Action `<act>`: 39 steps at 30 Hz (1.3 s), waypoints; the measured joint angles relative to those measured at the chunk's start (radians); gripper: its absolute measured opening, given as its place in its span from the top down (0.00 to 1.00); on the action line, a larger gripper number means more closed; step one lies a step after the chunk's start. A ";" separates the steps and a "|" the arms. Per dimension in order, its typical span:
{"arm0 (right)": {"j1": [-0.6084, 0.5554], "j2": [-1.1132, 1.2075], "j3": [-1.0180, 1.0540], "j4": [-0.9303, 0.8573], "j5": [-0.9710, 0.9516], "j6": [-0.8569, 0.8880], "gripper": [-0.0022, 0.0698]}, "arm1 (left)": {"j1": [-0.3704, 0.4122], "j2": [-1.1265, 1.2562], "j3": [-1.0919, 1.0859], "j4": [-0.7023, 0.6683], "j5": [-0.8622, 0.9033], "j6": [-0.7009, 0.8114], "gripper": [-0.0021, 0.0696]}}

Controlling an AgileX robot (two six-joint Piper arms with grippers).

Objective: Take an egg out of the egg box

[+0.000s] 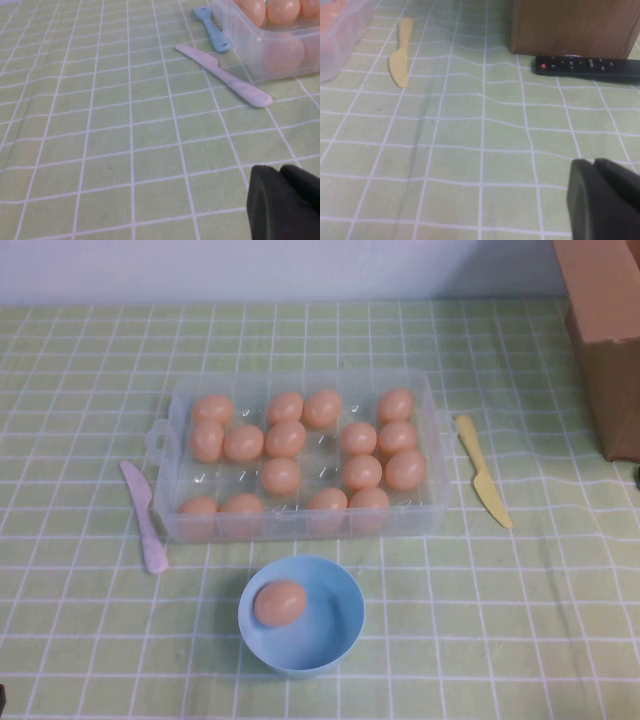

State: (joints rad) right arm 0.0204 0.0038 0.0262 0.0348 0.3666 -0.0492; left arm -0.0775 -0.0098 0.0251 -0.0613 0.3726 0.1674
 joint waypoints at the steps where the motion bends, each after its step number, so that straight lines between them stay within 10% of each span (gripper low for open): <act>1: 0.000 0.000 0.000 0.000 0.000 0.000 0.99 | 0.000 0.000 0.000 0.000 0.000 0.000 0.97; 26: 0.000 0.000 0.000 0.043 -0.040 0.000 0.99 | 0.000 0.000 0.000 0.000 0.000 0.000 0.97; 39: 0.000 0.000 0.000 0.390 -0.128 0.000 0.99 | 0.000 0.000 0.000 0.000 0.000 0.000 0.97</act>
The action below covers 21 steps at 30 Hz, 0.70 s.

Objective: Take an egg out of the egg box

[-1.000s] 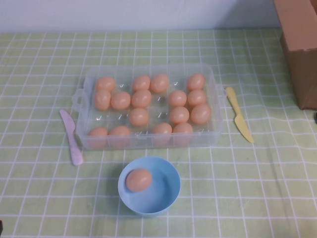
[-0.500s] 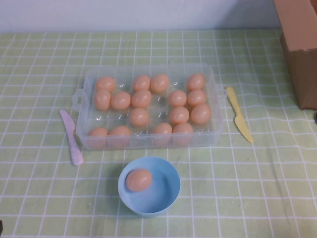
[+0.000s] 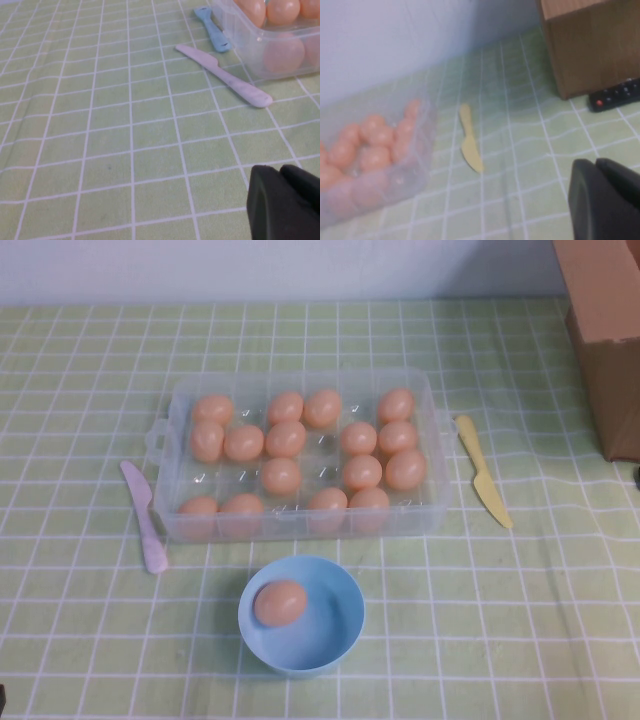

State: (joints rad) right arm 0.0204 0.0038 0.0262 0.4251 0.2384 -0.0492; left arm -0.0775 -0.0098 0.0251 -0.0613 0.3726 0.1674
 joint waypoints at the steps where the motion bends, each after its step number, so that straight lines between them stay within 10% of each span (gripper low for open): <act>1: 0.000 0.000 0.000 0.054 -0.018 0.000 0.99 | 0.000 0.000 0.000 0.000 0.000 0.000 0.97; 21: 0.000 0.075 -0.076 0.379 0.048 0.000 0.99 | 0.000 0.000 0.000 0.000 0.000 0.000 0.97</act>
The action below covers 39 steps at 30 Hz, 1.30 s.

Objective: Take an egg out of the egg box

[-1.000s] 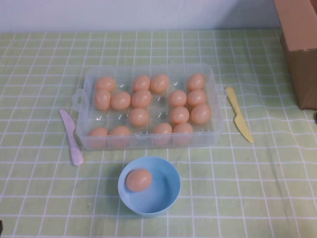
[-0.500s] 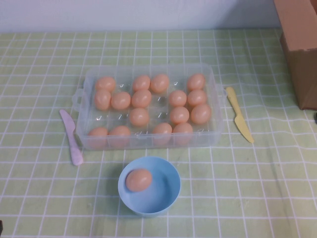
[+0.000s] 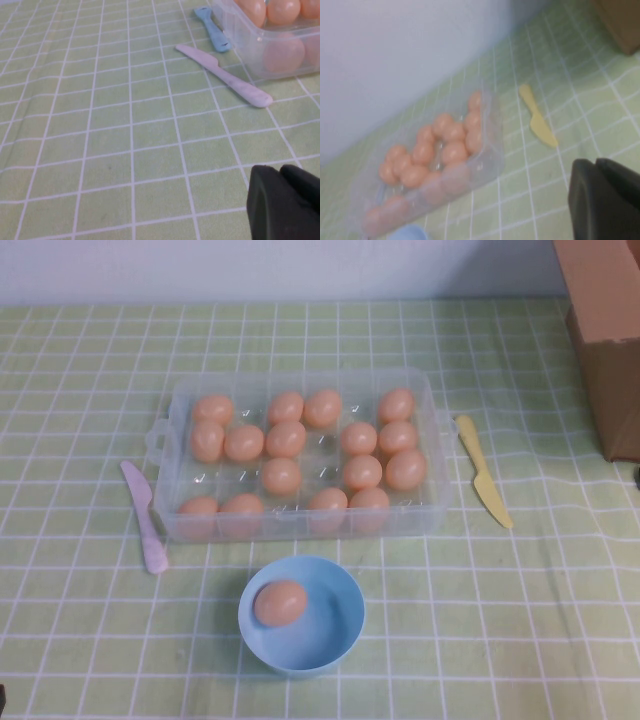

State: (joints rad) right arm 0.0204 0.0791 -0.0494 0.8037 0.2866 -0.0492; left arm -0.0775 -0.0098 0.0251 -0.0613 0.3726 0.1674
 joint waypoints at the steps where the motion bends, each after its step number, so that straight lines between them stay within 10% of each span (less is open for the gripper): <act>1: 0.000 0.048 -0.045 -0.012 0.056 0.000 0.99 | 0.000 0.000 0.000 0.000 0.000 0.000 0.97; 21: 0.010 0.957 -0.793 -0.409 0.698 -0.072 0.99 | 0.000 0.000 0.000 0.000 0.000 0.000 0.97; 39: 0.501 1.647 -1.436 -0.649 0.816 -0.031 0.99 | 0.000 0.000 0.000 0.000 0.000 0.000 0.97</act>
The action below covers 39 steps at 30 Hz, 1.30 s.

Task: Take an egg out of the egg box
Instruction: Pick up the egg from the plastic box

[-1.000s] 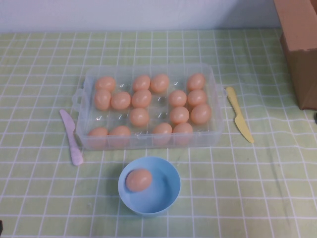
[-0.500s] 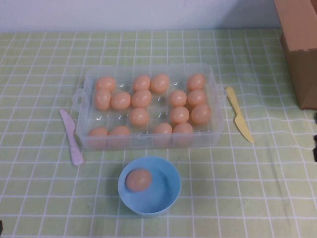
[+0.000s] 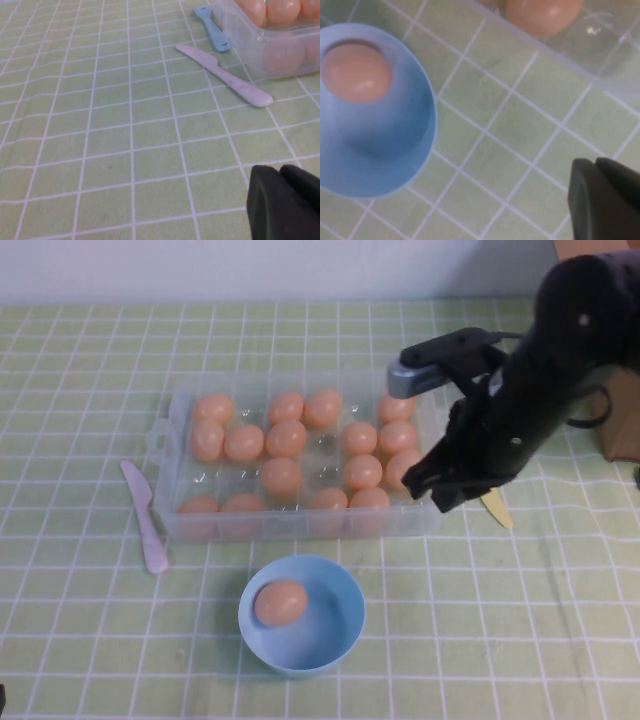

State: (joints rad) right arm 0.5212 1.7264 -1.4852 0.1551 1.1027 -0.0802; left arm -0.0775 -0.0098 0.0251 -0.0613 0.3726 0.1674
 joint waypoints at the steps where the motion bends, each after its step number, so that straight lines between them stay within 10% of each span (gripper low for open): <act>1: 0.005 0.038 -0.047 0.000 0.018 0.000 0.99 | 0.000 0.000 0.000 0.000 0.000 0.000 0.97; 16: 0.010 0.426 -0.554 0.022 0.085 0.148 0.38 | 0.000 0.000 0.000 0.000 0.000 0.000 0.97; 39: 0.010 0.591 -0.650 -0.013 0.016 0.319 0.34 | 0.000 0.000 0.000 0.000 0.000 0.000 0.97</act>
State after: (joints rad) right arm 0.5313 2.3175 -2.1354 0.1423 1.1184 0.2386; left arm -0.0775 -0.0098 0.0251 -0.0613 0.3726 0.1674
